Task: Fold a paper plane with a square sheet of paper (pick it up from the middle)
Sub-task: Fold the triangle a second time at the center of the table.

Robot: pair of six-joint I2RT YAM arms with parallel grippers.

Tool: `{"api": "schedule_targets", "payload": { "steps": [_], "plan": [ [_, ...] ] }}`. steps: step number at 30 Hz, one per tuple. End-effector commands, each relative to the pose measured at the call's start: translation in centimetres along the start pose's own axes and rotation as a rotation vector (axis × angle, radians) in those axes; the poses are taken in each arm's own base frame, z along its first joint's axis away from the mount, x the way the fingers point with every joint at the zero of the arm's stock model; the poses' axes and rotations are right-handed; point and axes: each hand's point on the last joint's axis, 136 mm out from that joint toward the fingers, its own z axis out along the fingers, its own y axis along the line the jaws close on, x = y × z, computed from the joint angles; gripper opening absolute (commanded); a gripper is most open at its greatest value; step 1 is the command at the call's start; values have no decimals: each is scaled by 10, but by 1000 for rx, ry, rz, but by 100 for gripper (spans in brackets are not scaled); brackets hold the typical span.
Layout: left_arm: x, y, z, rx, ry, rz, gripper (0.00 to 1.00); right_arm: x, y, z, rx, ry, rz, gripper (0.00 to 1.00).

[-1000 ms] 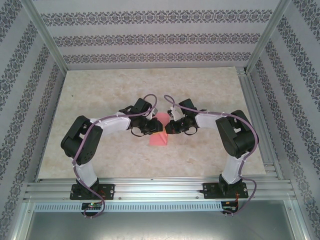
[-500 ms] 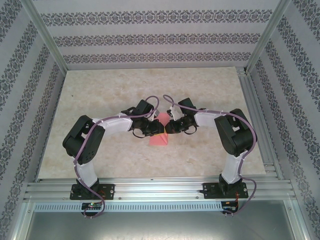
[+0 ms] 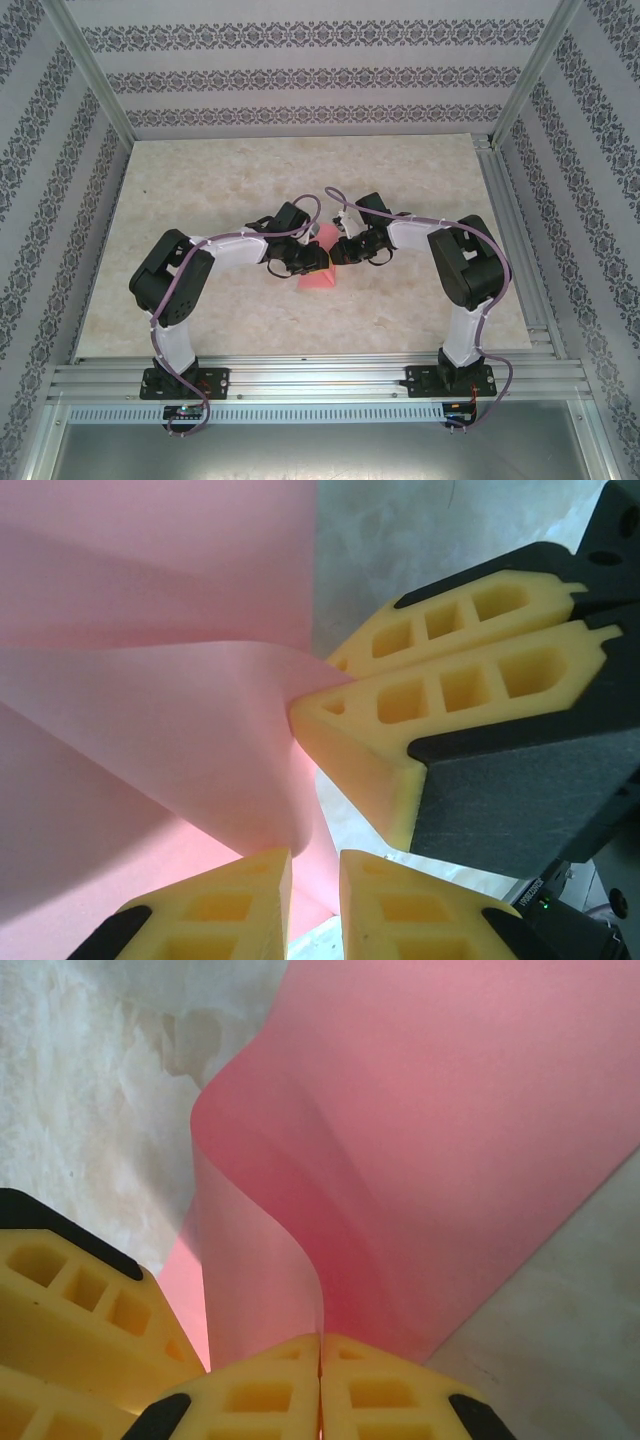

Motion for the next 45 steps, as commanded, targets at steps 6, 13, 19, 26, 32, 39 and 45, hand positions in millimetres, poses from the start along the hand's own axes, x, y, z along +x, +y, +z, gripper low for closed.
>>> {"api": "schedule_targets", "payload": {
  "steps": [6, 13, 19, 26, 32, 39, 45],
  "plan": [
    [2, 5, 13, -6, -3, -9, 22, -5, -8, 1, 21, 4, -24, 8],
    [4, 12, 17, -34, 2, -11, 22, -6, -5, -2, 25, -6, -22, 9],
    [5, 18, 19, -54, 8, -9, 22, -7, -6, 0, 21, -3, -14, 10],
    [6, 19, 15, -59, -4, -7, 22, -15, 1, -1, -14, -24, -13, 10],
    [6, 16, 13, -52, -5, 1, 23, -13, -2, 3, -10, 1, -8, 10],
    [2, 8, 10, -36, -14, 13, 23, -10, -15, 8, 41, 29, -7, 11],
    [1, 5, 7, -38, -22, 23, 24, -7, -22, 11, 69, 44, -3, 10]
  ]
}}
